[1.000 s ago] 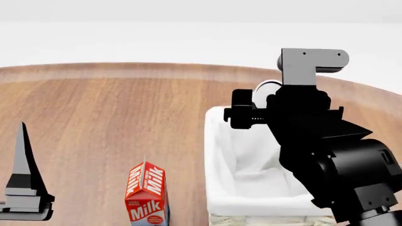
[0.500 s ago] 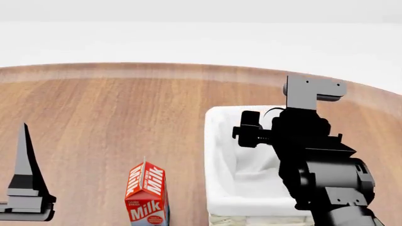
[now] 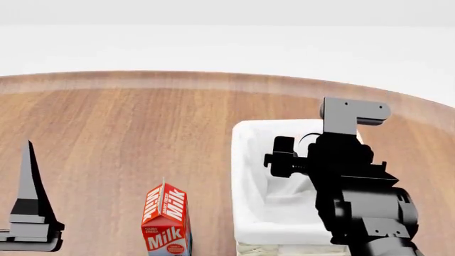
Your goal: Pick up the alphabet soup and the tomato sauce, and put them in the basket.
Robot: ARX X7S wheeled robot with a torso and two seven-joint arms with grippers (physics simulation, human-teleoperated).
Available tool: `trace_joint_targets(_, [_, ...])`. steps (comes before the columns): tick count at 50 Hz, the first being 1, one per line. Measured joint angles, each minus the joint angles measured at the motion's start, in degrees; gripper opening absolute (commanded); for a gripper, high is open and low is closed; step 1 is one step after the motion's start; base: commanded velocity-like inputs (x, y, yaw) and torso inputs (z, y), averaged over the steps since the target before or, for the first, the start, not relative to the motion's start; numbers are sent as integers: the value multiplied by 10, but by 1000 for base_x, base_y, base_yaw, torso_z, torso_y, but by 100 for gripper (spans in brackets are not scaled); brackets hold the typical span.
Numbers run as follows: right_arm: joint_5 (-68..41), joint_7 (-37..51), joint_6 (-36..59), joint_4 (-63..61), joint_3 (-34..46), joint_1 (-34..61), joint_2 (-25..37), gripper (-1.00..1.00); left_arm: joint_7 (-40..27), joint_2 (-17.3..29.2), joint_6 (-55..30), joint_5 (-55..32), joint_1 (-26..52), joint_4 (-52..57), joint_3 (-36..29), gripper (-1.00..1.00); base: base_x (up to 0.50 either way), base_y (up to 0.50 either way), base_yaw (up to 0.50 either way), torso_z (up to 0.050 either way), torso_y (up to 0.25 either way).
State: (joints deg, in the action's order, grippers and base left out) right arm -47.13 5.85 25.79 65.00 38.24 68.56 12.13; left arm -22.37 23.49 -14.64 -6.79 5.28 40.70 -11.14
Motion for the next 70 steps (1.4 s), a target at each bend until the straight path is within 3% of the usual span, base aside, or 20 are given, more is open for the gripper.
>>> trace_joint_targets(11, [3, -5, -7, 14, 1, 0, -5, -100, -2, 1, 1, -1, -1, 0, 0, 100, 0, 0, 0, 0, 1])
trace_joint_targets(12, [3, -6, -7, 16, 1, 0, -6, 100, -2, 2, 1, 0, -1, -1, 0, 100, 0, 0, 0, 0, 0])
trace_joint_targets(39, [29, -19, 3, 6, 1, 7, -6, 100, -6, 4, 6, 0, -3, -5, -4, 100, 0, 0, 0, 0, 0])
trace_joint_targets(70, [-111, 84, 249, -510, -11, -50, 146, 100, -11, 7, 5, -1, -4, -4, -7, 100, 0, 0, 0, 0, 0])
